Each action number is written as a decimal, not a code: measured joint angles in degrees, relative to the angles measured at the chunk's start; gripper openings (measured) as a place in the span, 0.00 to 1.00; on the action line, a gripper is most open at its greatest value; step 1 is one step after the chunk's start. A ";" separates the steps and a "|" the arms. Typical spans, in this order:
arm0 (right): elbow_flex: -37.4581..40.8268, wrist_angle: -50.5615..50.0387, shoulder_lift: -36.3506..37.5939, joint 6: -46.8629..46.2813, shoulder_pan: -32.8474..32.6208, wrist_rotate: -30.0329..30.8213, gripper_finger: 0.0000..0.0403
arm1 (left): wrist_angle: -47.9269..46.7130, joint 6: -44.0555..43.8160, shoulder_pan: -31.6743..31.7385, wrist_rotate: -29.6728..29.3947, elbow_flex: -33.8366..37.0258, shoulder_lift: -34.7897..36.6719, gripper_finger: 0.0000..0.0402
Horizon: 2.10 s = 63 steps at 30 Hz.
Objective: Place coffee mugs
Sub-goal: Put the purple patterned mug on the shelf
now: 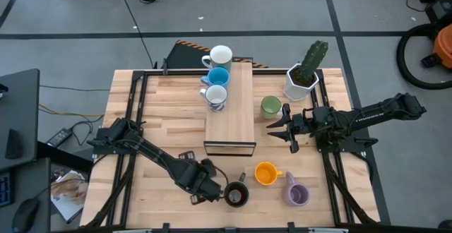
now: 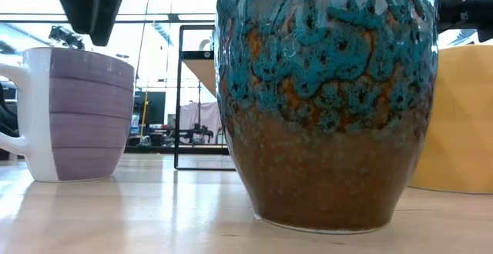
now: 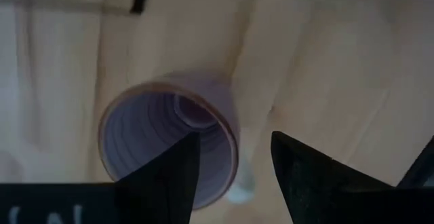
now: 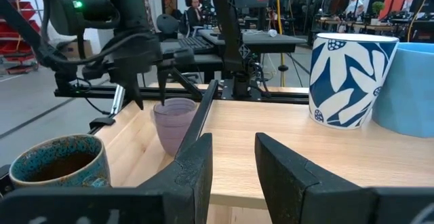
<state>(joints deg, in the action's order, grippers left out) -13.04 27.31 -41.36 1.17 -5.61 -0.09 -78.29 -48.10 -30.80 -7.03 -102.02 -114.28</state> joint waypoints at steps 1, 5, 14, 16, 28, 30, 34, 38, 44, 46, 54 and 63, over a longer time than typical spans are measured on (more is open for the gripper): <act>0.00 0.00 0.00 -0.05 0.00 0.01 0.29 | -0.07 -4.83 0.10 -0.28 0.00 0.00 0.47; 0.00 0.04 0.00 -0.03 0.00 0.02 0.29 | -0.01 -23.15 1.13 -2.06 0.00 0.00 0.47; 0.00 0.12 0.00 0.00 -0.02 0.01 0.29 | 2.49 -32.41 4.06 -2.88 3.37 -0.02 0.47; 0.00 0.07 0.00 0.00 0.00 0.03 0.29 | 4.11 -32.02 4.46 -1.95 4.63 -0.02 0.47; 0.00 0.07 0.00 0.30 0.00 0.01 0.29 | 8.10 -13.98 4.20 2.68 7.72 -0.07 0.20; 0.00 0.07 0.00 0.28 -0.01 0.01 0.29 | 7.95 -8.21 3.44 2.74 7.72 -0.07 0.13; 0.01 0.06 0.00 0.28 -0.02 0.01 0.29 | 8.24 3.87 1.85 4.08 7.74 -0.07 0.05; 0.00 0.07 0.00 0.28 -0.02 0.01 0.29 | 7.89 17.03 0.16 5.46 7.74 -0.07 0.08; 0.01 0.07 0.00 0.28 0.00 0.01 0.29 | 7.84 30.34 -1.39 5.40 7.74 -0.07 0.16; 0.01 0.06 0.00 0.28 -0.02 0.01 0.29 | 7.83 30.04 -1.34 5.41 7.74 -0.07 0.16; 0.00 0.04 0.00 0.28 -0.02 0.01 0.29 | 7.84 24.22 -0.75 5.43 7.74 -0.07 0.19; 0.01 0.04 0.00 0.26 -0.01 0.01 0.29 | 7.84 13.41 -0.95 4.60 7.72 -0.07 0.35</act>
<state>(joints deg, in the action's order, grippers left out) -13.03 27.35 -41.36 1.44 -5.62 -0.08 -70.46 -34.69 -31.75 -2.43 -94.30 -114.34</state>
